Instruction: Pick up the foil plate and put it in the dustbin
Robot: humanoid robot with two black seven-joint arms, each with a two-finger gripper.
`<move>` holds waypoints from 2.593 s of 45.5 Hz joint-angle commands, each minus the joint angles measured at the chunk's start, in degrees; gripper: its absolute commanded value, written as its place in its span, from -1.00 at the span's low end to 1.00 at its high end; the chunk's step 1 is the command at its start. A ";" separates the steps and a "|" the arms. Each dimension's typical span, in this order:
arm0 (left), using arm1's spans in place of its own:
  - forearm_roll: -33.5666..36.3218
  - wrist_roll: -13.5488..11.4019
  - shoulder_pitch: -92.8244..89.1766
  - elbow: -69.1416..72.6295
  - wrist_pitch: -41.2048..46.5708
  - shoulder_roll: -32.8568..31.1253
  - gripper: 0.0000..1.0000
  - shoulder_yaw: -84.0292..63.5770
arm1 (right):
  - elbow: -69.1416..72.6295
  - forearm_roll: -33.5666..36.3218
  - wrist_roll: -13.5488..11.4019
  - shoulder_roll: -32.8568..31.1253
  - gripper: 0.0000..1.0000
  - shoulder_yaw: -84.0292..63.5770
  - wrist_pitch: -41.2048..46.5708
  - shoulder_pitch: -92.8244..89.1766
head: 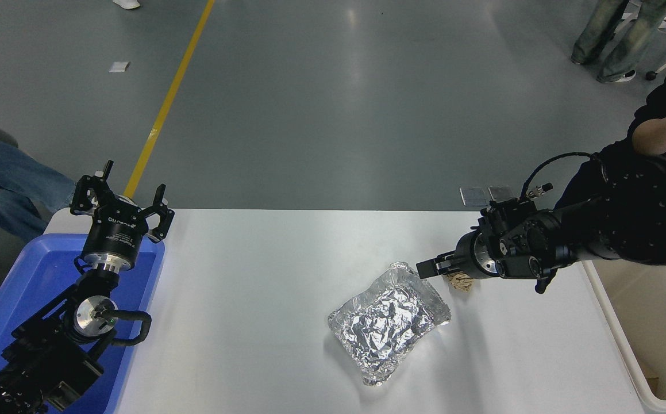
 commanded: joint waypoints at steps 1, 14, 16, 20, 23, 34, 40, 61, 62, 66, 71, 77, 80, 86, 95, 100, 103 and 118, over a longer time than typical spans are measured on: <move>0.01 -0.06 -0.03 0.02 -0.02 0.00 0.96 0.00 | -3.96 -0.22 0.00 0.00 1.00 1.11 -1.48 -5.13; 0.01 -0.05 0.06 0.02 -0.02 0.00 0.96 0.00 | -6.86 -0.31 0.09 0.00 0.99 1.29 -2.80 -9.53; 0.01 -0.06 -0.03 0.02 -0.02 0.00 0.96 0.00 | -6.86 -0.31 0.18 0.00 0.98 1.64 -3.68 -9.79; 0.01 -0.05 -0.03 0.02 0.06 0.00 0.96 0.00 | -6.77 -0.39 0.26 0.00 0.98 2.34 -5.09 -10.14; 0.01 -0.05 -0.03 0.02 -0.02 0.00 0.96 0.00 | -6.69 -0.48 0.35 0.00 0.97 2.43 -5.88 -10.50; 0.01 -0.06 -0.03 0.02 -0.02 0.00 0.96 0.00 | -6.78 -2.68 1.58 0.00 0.78 2.34 -11.32 -12.61; 0.01 0.03 0.06 0.02 -0.02 0.00 0.96 0.00 | -6.86 -4.78 1.58 0.00 0.53 2.34 -12.73 -13.48; 0.01 0.03 -0.03 0.02 -0.02 0.00 0.96 0.00 | -6.86 -5.84 1.58 0.00 -0.68 2.34 -12.82 -15.68; 0.01 -0.05 -0.03 0.02 -0.02 0.00 0.96 0.00 | -6.86 -5.84 1.58 0.00 -0.76 2.34 -12.82 -15.68; 0.01 -0.05 -0.03 0.02 -0.02 0.00 0.96 0.00 | -6.86 -5.76 1.67 0.00 -0.89 2.43 -13.26 -15.77; 0.01 0.03 -0.03 0.02 -0.02 0.00 0.96 0.00 | -6.86 -5.58 2.20 0.00 -0.99 2.87 -14.84 -15.95; 0.01 0.03 -0.03 0.02 -0.02 0.00 0.96 0.00 | -6.78 -5.49 3.25 0.00 -1.00 2.96 -15.37 -15.86; 0.01 -0.06 -0.03 0.02 -0.02 0.00 0.96 0.00 | -6.78 -5.40 3.60 0.00 -1.00 2.96 -15.46 -15.77; 0.01 -0.06 -0.03 0.02 -0.02 0.00 0.96 0.00 | -6.78 -5.40 4.04 0.00 -1.00 3.66 -15.55 -15.42; 0.01 0.03 -0.03 0.02 -0.02 0.00 0.96 0.00 | -5.72 -5.32 6.24 0.00 -1.00 4.63 -15.28 -12.35; 0.01 0.03 -0.03 0.02 -0.02 0.00 0.96 0.00 | -3.97 -5.32 7.03 0.00 -1.00 4.63 -14.93 -8.92; 0.01 -0.05 -0.03 -0.07 -0.02 0.00 0.96 0.00 | -2.21 -5.23 7.30 0.00 -1.00 4.63 -14.58 -6.02; 0.01 0.03 -0.03 0.02 -0.02 0.00 0.96 0.00 | 7.55 -4.88 7.38 -3.60 -1.00 4.71 -3.08 10.58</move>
